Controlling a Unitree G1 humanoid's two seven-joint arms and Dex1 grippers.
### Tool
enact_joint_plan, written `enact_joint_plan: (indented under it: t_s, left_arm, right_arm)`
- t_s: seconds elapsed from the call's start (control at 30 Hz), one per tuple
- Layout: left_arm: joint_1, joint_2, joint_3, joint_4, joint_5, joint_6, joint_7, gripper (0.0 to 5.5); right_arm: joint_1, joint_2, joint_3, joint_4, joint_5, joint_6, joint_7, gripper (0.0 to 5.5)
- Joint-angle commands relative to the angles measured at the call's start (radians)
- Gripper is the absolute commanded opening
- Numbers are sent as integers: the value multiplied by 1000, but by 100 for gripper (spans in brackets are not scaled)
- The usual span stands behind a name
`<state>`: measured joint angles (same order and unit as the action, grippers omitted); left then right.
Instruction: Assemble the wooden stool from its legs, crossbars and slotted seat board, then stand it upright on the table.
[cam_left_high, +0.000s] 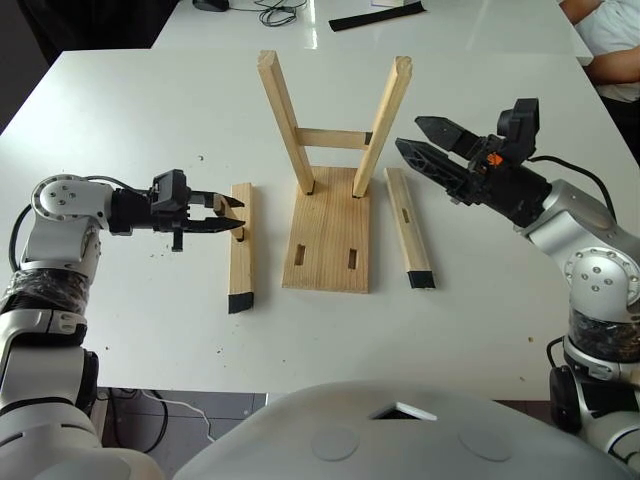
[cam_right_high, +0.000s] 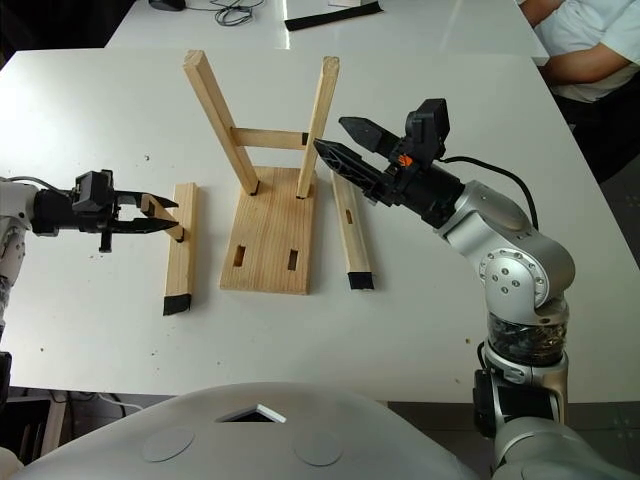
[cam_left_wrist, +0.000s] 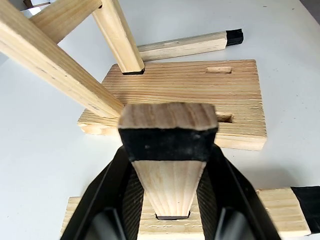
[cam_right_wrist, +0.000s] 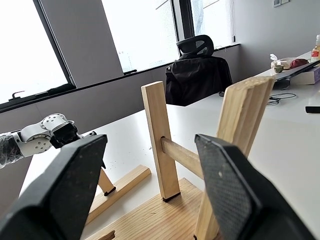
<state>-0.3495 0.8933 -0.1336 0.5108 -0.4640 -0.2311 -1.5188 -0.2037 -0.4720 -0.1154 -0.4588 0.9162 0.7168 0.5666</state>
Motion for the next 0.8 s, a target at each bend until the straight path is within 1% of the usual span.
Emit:
enact_joint_plan:
  t_s: [0.03, 0.1, 0.23, 0.27, 0.3, 0.4, 0.5, 0.63, 0.8]
  left_arm:
    - [2, -52, -80, 149, 172, 59, 44, 131]
    - [-21, -63, -81, 175, 182, 46, 52, 131]
    - [-78, -99, -69, 237, 214, 40, 137, 131]
    - [-97, -105, -63, 247, 213, 53, 150, 167]
    - [-117, -111, -51, 254, 205, 73, 169, 173]
    - [-167, -130, 9, 249, 196, 104, 222, 219]
    - [-164, -132, 65, 170, 179, 120, 255, 268]
    - [-78, -97, 110, -1, 156, 170, 238, 268]
    - [31, -47, 184, -232, 90, 289, 234, 268]
  right_arm:
    - [-32, 1, 12, 18, -21, -13, 14, 323]
    - [-43, 7, 18, 27, -28, -21, 17, 323]
    - [-56, 17, 16, 41, -39, -36, 19, 323]
    - [-55, 20, 14, 41, -41, -41, 17, 323]
    - [-54, 23, 12, 42, -43, -47, 16, 323]
    - [-42, 39, 3, 37, -50, -67, 1, 323]
    - [-22, 58, -7, 29, -55, -87, -17, 323]
    - [8, 80, -6, 21, -65, -112, -34, 323]
    - [31, 90, -4, 13, -74, -123, -39, 323]
